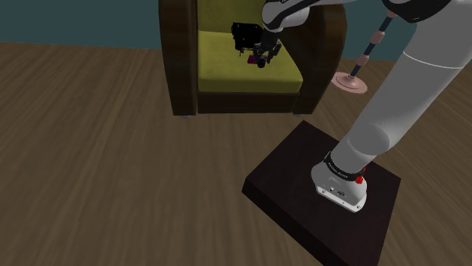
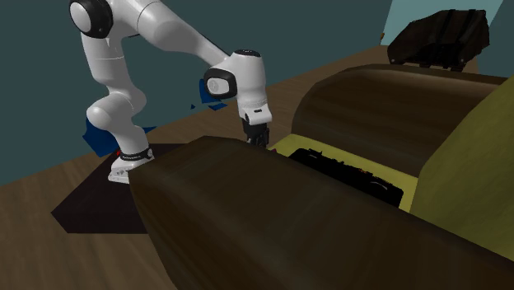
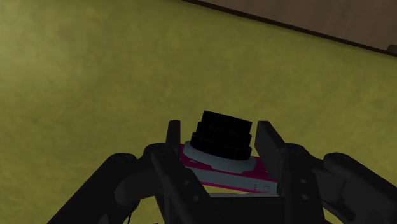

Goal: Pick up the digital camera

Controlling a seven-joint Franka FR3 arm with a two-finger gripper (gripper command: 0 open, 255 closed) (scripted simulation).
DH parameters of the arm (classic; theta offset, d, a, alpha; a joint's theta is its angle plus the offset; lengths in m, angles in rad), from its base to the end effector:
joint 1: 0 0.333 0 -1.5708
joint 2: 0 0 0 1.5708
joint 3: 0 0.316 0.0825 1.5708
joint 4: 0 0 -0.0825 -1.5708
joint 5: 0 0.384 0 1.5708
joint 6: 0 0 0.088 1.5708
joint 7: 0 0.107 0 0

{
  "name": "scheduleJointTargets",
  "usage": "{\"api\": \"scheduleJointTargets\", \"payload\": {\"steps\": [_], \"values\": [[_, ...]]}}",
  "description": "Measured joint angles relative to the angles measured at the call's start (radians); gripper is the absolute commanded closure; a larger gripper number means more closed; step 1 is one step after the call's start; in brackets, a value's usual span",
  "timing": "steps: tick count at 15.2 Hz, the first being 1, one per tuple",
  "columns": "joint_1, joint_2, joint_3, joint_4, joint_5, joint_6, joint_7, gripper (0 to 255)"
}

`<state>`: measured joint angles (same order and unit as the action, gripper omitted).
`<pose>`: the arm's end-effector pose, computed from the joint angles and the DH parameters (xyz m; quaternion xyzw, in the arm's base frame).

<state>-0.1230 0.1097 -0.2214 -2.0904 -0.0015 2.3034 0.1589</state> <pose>0.5410 -0.1920 0.3829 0.9675 -0.2469 0.0516 0.0174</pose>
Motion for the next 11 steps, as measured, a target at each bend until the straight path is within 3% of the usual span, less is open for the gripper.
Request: {"api": "scheduleJointTargets", "payload": {"steps": [5, 11], "values": [[0.000, -0.001, 0.000, 0.000, 0.000, 0.000, 0.000, 255], [0.001, -0.033, -0.001, 0.033, -0.009, -0.065, 0.004, 255]]}}
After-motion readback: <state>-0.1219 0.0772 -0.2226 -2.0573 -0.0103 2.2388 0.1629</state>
